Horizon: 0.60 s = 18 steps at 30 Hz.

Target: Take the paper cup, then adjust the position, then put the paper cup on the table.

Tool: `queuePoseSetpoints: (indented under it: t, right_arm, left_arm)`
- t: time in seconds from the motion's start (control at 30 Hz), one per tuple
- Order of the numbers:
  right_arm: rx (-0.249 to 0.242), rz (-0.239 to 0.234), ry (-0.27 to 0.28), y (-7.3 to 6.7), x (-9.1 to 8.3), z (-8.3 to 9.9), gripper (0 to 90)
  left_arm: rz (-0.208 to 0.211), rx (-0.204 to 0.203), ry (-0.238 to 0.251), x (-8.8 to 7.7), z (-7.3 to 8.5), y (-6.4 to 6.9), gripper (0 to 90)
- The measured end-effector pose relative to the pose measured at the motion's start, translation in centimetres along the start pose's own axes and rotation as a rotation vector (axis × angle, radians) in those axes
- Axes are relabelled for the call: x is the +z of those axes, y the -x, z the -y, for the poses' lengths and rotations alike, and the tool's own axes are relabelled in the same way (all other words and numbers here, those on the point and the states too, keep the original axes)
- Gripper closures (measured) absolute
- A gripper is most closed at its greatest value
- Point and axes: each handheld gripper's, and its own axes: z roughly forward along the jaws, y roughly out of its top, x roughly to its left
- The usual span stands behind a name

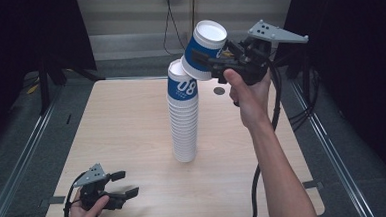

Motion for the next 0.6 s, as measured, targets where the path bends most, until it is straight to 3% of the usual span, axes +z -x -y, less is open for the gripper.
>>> queuePoseSetpoints:
  t: [0.37,0.6]
  right_arm:
    - [0.006,0.048,-0.017,1.2,-2.5,0.7,25.8]
    - [0.019,0.075,-0.032,1.5,-4.1,2.4,25.8]
  left_arm:
    - [-0.01,-0.001,-0.001,0.2,-0.1,0.0,16.0]
    - [-0.005,0.004,0.01,0.1,-0.2,0.0,16.0]
